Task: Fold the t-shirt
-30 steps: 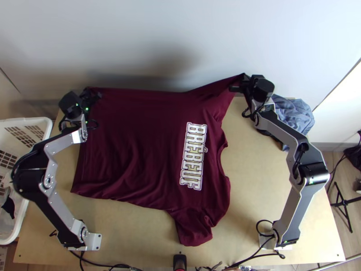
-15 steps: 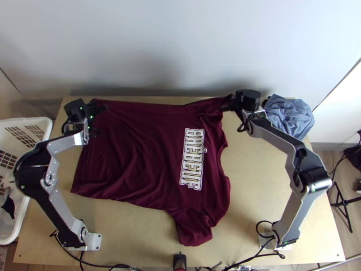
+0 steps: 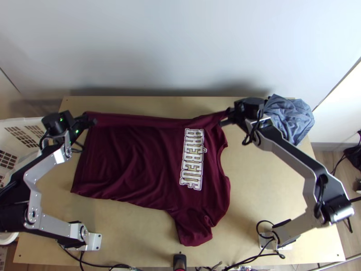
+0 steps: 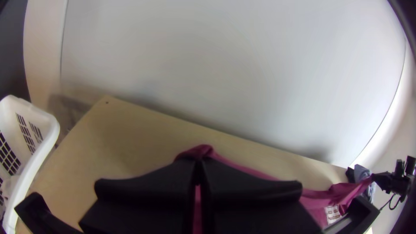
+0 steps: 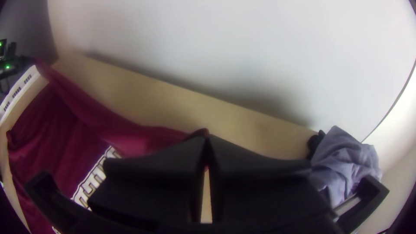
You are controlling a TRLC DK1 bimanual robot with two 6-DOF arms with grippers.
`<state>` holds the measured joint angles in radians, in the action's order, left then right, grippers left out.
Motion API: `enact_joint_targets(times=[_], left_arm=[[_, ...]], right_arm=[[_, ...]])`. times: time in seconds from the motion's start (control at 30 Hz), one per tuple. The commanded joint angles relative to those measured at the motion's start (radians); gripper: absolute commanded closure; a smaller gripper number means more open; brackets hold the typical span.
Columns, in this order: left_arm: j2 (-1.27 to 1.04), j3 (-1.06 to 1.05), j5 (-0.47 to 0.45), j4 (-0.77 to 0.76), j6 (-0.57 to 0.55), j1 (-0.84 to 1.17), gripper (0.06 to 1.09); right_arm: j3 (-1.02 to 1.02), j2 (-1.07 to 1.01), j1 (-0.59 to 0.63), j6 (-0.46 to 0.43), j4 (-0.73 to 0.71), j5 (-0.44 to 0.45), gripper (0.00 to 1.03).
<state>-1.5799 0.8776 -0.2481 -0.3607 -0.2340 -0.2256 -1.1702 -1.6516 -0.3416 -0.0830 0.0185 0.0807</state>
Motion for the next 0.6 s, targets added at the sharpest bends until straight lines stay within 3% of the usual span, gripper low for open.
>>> enact_joint_targets(times=[0.0,0.57], left_arm=[[0.077,-0.100,-0.085,0.065,0.018,-0.052,1.05],[0.124,-0.129,-0.152,0.170,0.090,-0.179,1.05]], right_arm=[[0.084,0.116,-0.099,0.015,0.095,-0.002,1.00],[0.322,0.196,-0.163,0.017,0.126,-0.022,1.00]])
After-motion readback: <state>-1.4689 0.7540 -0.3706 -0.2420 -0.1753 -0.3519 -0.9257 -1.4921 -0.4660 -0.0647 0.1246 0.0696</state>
